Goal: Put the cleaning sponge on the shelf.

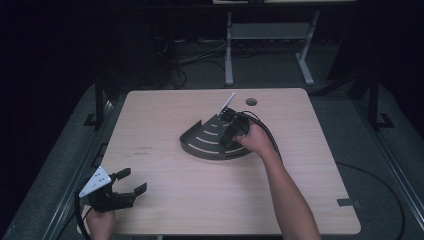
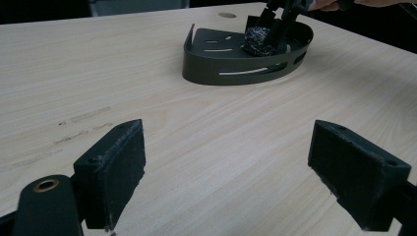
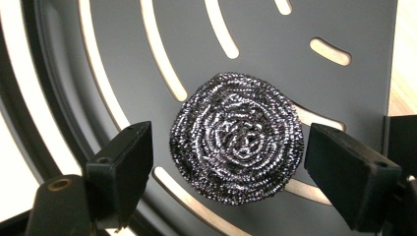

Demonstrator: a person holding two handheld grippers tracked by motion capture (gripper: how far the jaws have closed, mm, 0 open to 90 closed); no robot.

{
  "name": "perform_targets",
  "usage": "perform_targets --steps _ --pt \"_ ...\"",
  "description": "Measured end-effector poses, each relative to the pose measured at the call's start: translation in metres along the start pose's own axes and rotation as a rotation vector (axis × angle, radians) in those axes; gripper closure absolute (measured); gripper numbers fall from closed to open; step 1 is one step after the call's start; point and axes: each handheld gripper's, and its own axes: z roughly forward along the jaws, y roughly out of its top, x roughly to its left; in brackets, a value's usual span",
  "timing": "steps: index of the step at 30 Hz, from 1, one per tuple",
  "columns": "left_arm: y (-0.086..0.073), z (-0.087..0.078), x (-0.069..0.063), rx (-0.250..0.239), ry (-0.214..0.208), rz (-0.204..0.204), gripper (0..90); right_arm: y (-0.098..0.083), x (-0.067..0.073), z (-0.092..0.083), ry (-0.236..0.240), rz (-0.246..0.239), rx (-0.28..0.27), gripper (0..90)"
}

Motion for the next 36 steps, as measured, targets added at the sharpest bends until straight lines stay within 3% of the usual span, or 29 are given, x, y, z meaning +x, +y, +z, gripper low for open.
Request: perform_targets --steps 24,36 --pt "-0.001 0.0 -0.001 0.002 0.0 0.002 13.7 -0.023 0.0 -0.027 -0.012 0.007 -0.072 17.7" --pt "0.0 0.001 -0.001 0.007 -0.003 0.007 13.7 -0.036 0.003 -0.041 -0.019 0.0 -0.078 18.0"
